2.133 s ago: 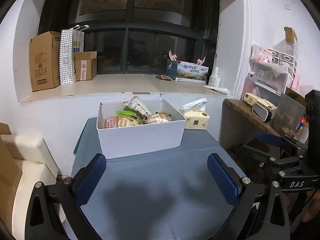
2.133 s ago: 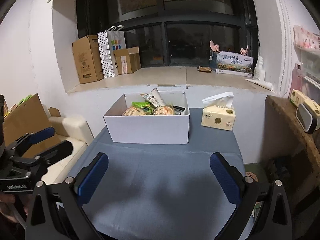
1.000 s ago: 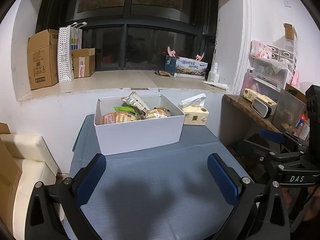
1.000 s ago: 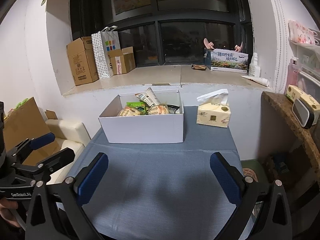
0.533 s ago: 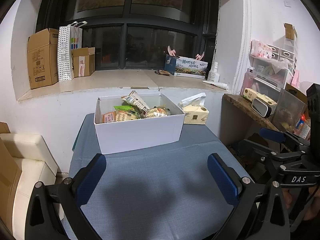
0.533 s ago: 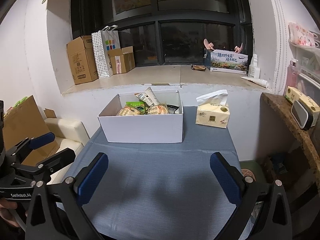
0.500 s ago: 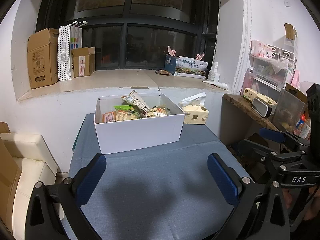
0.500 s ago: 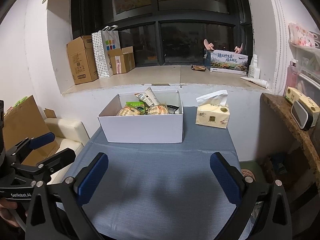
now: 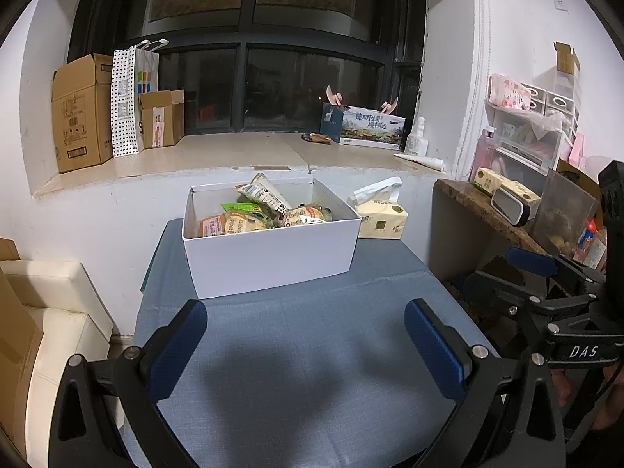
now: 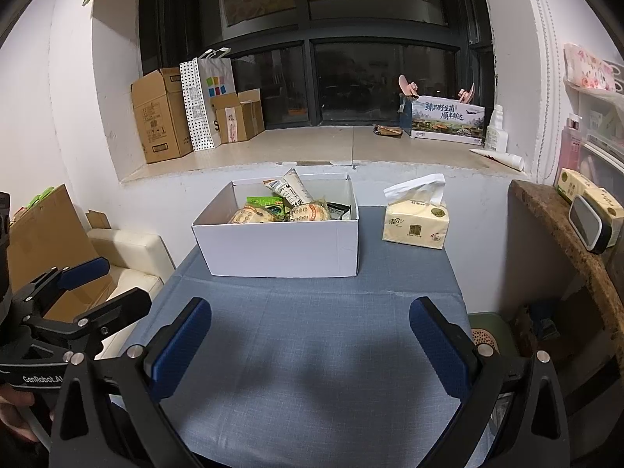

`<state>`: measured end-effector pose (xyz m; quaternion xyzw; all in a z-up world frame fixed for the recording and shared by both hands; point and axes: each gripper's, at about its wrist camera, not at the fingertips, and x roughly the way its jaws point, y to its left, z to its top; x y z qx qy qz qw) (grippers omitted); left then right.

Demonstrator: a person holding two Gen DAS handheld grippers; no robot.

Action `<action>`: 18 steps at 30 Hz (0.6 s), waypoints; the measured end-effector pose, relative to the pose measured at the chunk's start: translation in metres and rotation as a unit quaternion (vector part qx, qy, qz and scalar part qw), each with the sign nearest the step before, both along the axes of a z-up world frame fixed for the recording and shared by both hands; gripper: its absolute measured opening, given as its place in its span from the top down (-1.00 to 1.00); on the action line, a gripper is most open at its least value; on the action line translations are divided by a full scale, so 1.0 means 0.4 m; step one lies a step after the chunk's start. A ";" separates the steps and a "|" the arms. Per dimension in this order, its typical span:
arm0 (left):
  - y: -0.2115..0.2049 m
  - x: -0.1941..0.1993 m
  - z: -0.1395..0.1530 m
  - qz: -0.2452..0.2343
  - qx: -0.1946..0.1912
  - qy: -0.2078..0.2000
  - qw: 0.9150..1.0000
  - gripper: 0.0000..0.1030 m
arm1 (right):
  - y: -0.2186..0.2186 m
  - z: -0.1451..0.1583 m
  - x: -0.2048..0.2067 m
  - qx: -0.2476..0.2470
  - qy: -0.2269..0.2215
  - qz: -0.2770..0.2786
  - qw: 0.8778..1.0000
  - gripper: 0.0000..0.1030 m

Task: Organize snacks

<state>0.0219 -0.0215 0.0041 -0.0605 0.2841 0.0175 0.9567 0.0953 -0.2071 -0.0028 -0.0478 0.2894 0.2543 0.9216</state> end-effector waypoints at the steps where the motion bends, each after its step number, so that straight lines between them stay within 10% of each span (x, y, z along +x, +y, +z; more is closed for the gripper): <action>1: 0.000 0.001 0.000 -0.001 -0.001 0.001 1.000 -1.00 | 0.001 -0.001 0.000 0.000 0.000 0.000 1.000 -1.00; 18: -0.007 0.002 -0.001 -0.004 0.001 0.002 1.000 -1.00 | 0.005 -0.004 -0.005 0.004 0.002 -0.001 1.000 -1.00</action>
